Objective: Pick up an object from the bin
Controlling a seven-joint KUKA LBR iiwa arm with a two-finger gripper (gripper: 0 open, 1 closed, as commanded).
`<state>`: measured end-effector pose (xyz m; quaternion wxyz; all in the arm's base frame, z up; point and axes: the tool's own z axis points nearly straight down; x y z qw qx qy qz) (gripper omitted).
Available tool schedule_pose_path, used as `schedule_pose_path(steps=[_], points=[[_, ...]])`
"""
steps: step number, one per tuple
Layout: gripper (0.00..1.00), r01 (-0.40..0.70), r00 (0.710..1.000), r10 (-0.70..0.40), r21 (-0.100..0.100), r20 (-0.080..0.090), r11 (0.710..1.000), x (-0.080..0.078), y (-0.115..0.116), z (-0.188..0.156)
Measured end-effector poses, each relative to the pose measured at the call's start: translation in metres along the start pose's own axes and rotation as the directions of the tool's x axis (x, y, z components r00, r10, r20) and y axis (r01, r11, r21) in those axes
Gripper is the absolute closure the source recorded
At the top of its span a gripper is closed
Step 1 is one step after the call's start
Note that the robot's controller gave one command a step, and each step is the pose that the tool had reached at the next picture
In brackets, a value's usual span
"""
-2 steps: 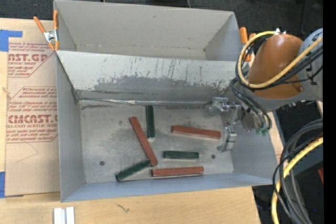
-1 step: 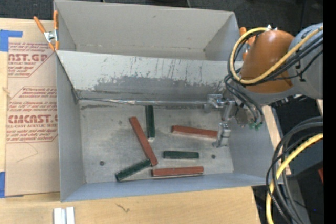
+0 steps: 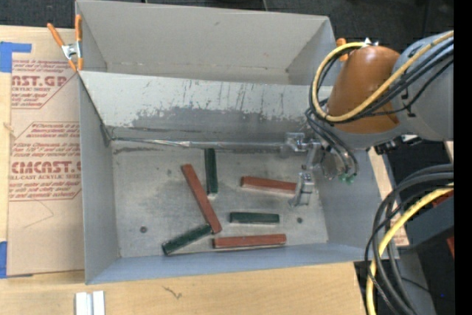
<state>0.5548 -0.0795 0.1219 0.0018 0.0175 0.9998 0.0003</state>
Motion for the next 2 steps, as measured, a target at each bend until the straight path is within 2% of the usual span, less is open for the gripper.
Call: schedule_pose_path(steps=[1,2], points=[[0.00,0.113,0.994,-0.113,0.001,-0.001,0.994,-0.008,0.005,0.050],[1.00,-0.034,0.999,0.034,0.000,-0.003,0.999,-0.004,0.020,0.052]])
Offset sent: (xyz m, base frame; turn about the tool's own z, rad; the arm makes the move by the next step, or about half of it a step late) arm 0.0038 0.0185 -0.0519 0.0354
